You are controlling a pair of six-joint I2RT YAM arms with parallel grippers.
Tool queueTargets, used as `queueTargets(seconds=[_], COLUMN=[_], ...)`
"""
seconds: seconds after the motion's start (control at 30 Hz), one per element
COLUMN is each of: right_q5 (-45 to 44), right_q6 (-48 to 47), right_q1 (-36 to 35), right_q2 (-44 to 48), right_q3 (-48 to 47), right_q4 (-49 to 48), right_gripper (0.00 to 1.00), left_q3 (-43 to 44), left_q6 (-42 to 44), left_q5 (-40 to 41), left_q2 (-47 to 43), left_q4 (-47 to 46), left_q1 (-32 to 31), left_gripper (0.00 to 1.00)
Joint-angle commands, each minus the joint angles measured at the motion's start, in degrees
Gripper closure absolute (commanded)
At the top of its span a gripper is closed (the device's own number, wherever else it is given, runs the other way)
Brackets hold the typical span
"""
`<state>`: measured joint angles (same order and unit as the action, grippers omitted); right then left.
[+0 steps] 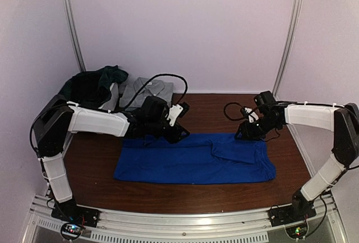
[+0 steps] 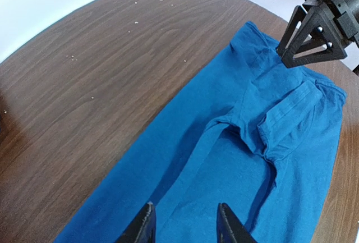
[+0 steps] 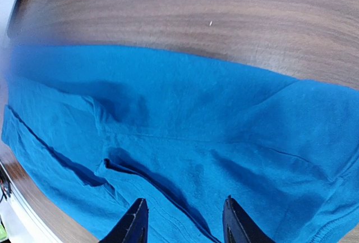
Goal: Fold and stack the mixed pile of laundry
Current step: Adjust the rectangle-folded T-shirt at the center of the board.
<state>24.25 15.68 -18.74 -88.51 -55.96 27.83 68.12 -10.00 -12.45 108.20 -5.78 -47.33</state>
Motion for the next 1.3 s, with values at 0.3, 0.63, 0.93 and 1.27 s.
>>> queueTargets(seconds=[0.3, 0.63, 0.93, 1.27], right_q5=[3.6, 9.2, 14.7, 10.6], right_q6=[-2.6, -2.9, -1.2, 1.0], right_q1=[-2.9, -4.5, -10.0, -11.7], right_q2=[-5.3, -2.0, 4.1, 9.1], right_q3=[3.2, 5.4, 10.3, 4.9], right_q4=[0.2, 3.0, 5.2, 2.5], right_gripper=[0.55, 0.62, 0.62, 0.55], left_q3=[-1.5, -1.8, -6.5, -12.0], left_q6=[-1.6, -2.1, -5.6, -14.5], left_q5=[1.6, 3.2, 2.6, 5.2], left_q2=[-2.2, -2.7, -6.9, -11.4], left_q4=[-1.2, 0.1, -1.2, 2.4], left_q1=[-0.3, 0.3, 4.5, 12.6], left_gripper=[0.62, 0.62, 0.62, 0.62])
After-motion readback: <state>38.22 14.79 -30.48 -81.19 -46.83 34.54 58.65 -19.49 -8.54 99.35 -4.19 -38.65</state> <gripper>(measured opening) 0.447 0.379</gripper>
